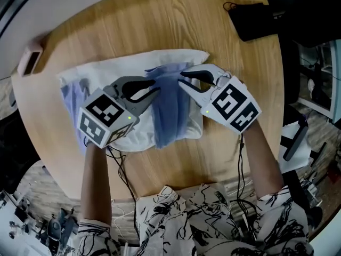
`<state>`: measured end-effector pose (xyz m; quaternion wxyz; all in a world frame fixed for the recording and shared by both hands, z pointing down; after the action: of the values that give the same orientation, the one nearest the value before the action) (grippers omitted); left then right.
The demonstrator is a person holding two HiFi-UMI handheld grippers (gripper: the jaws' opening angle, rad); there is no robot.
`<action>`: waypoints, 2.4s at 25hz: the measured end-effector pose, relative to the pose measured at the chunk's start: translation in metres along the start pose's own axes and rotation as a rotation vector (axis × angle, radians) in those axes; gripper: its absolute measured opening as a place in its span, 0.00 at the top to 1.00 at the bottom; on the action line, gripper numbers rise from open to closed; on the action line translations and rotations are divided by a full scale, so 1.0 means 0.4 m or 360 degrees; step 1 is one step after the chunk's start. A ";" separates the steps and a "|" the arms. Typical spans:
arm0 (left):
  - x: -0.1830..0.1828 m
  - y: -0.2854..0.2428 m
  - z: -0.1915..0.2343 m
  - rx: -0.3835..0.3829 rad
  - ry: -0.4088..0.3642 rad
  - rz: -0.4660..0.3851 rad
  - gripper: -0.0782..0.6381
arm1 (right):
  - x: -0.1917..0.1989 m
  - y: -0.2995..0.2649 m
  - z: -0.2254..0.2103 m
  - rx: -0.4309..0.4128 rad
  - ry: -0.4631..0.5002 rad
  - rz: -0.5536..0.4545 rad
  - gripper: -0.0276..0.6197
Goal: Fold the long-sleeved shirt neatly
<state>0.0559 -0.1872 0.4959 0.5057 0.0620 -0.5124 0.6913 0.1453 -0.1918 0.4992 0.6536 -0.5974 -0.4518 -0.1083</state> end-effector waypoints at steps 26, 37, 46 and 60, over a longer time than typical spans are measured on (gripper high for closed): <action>0.340 0.092 -0.342 -0.0492 0.0370 -0.0199 0.68 | 0.227 0.074 0.476 -0.0185 -0.0616 0.0039 0.70; 0.377 0.056 -0.321 -0.0473 0.0547 -0.0267 0.85 | 0.224 0.021 0.443 -0.0013 -0.0712 -0.0121 0.91; 0.370 0.104 -0.302 -0.0576 0.0593 -0.0304 0.85 | 0.232 0.070 0.433 0.0047 -0.0748 -0.0157 0.93; 0.426 0.110 -0.270 -0.0541 0.0691 -0.0257 0.79 | 0.234 0.127 0.438 0.0021 -0.0743 -0.0186 0.92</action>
<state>-0.0129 0.0061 0.5198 0.6601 -0.1325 -0.4942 0.5500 0.1522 0.0128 0.5107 0.5279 -0.5750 -0.6251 -0.0020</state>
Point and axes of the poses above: the fingertips, and each gripper's own axes: y backward along the fingers, z to its left, x out of its underside, the point moved 3 cm from there along y, backward along the fingers, and after that the axes turned 6 degrees about y, right-handed, at the moved point
